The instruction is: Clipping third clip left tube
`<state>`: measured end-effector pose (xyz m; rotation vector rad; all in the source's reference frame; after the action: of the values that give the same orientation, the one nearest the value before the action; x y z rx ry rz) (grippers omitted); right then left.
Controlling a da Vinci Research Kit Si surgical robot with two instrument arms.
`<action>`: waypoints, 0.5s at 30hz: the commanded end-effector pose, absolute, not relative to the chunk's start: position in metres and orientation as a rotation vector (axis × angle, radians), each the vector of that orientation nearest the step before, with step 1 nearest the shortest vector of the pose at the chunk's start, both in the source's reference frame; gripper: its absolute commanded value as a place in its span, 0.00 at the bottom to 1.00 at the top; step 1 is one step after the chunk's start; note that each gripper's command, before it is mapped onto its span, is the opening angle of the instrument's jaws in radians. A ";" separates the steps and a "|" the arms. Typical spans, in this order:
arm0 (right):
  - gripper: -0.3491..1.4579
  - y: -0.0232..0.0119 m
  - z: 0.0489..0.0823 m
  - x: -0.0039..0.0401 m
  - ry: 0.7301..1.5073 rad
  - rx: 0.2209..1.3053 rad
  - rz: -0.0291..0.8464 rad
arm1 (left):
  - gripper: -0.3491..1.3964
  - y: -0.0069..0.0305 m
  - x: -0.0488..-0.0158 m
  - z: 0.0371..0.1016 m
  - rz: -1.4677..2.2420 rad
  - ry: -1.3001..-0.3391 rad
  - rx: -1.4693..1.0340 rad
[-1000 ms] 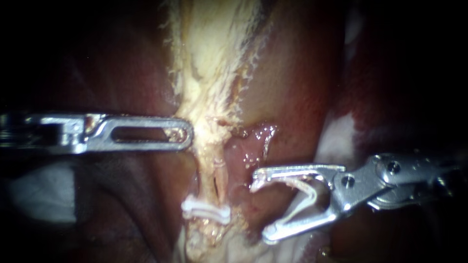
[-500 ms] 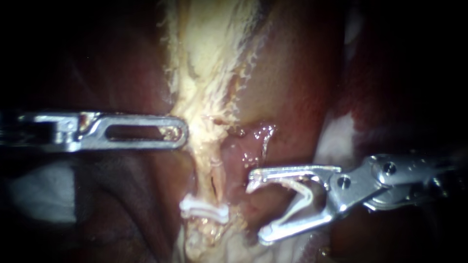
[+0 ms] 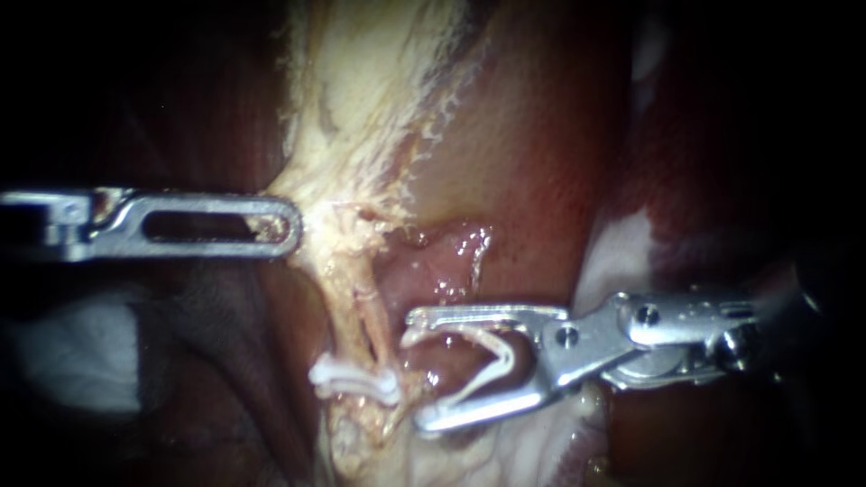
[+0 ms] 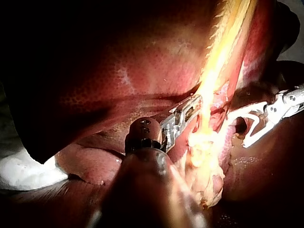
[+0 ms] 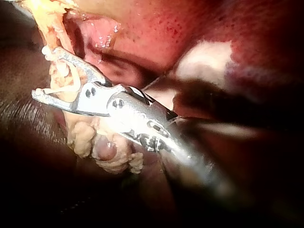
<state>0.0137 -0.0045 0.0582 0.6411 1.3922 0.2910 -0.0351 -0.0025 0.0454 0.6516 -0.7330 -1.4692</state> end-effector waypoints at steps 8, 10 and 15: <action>0.52 -0.0049 0.0601 0.0156 1.369 0.651 0.301 | 0.00 -0.0028 -0.0351 0.0453 -1.471 -0.733 0.649; 0.52 -0.0051 0.0607 0.0160 1.362 0.652 0.303 | 0.00 -0.0029 -0.0352 0.0452 -1.471 -0.733 0.648; 0.52 -0.0055 0.0624 0.0171 1.335 0.655 0.304 | 0.00 -0.0031 -0.0352 0.0449 -1.473 -0.733 0.647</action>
<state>0.0172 -0.0055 0.0626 0.6541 1.3330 0.3037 -0.0352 -0.0031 0.0448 0.6476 -0.7335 -1.4735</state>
